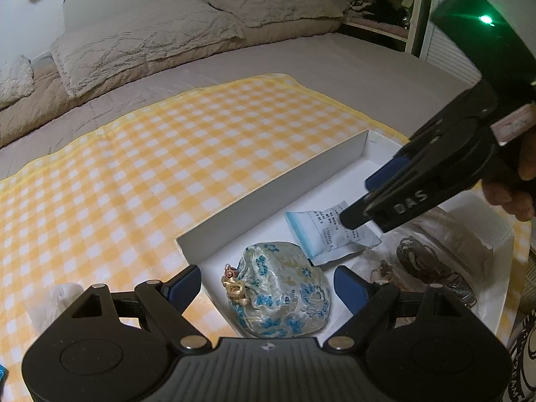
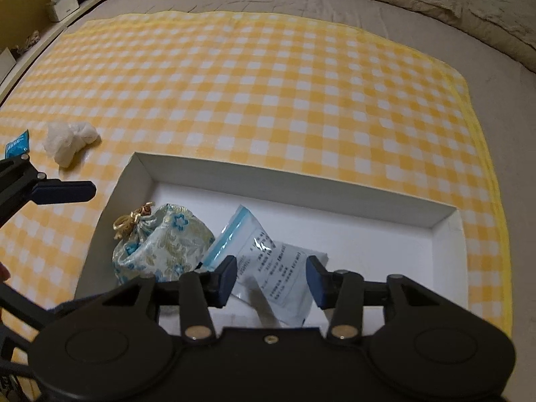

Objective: Organize soft objects
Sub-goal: 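Lower the floral pouch with the left tool while the right tool drops the packet into the box, then lift both open tools out of the box and move back over the cloth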

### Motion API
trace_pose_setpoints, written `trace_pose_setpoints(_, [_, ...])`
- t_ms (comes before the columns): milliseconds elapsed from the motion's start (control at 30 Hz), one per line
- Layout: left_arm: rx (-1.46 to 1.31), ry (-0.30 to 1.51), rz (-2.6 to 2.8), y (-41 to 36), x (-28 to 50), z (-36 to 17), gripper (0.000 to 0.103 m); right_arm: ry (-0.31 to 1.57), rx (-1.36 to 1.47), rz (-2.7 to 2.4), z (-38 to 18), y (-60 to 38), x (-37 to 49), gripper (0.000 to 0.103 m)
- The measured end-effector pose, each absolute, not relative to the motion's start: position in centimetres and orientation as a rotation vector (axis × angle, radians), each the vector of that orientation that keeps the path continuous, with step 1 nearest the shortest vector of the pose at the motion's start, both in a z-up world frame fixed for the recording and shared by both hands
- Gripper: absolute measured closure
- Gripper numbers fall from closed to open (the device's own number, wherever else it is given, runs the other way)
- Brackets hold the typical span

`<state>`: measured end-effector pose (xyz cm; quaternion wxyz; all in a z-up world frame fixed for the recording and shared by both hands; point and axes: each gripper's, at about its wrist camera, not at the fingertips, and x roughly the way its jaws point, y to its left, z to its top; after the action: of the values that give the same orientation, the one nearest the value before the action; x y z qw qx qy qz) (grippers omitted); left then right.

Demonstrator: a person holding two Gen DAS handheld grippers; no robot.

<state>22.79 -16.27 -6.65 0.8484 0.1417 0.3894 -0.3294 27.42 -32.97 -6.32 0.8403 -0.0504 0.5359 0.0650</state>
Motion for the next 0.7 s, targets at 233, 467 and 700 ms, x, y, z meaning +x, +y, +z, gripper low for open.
trace_pose_setpoints(233, [0.266,0.812,-0.688,-15.7,22.2,-5.9,0.016,1.087,-0.078,0.099,-4.3,-35.3,25.1,0.044])
trace_pose_setpoints(467, [0.242,0.803,-0.680,-15.2,21.6,-5.2,0.014,1.056,-0.044,0.080,-3.5,-36.4,22.0,0.034])
trace_pose_setpoints(700, [0.210,0.791,-0.670,-14.5,21.0,-4.4,0.010,1.024,-0.032,0.055,-3.2,-36.7,20.3,0.023])
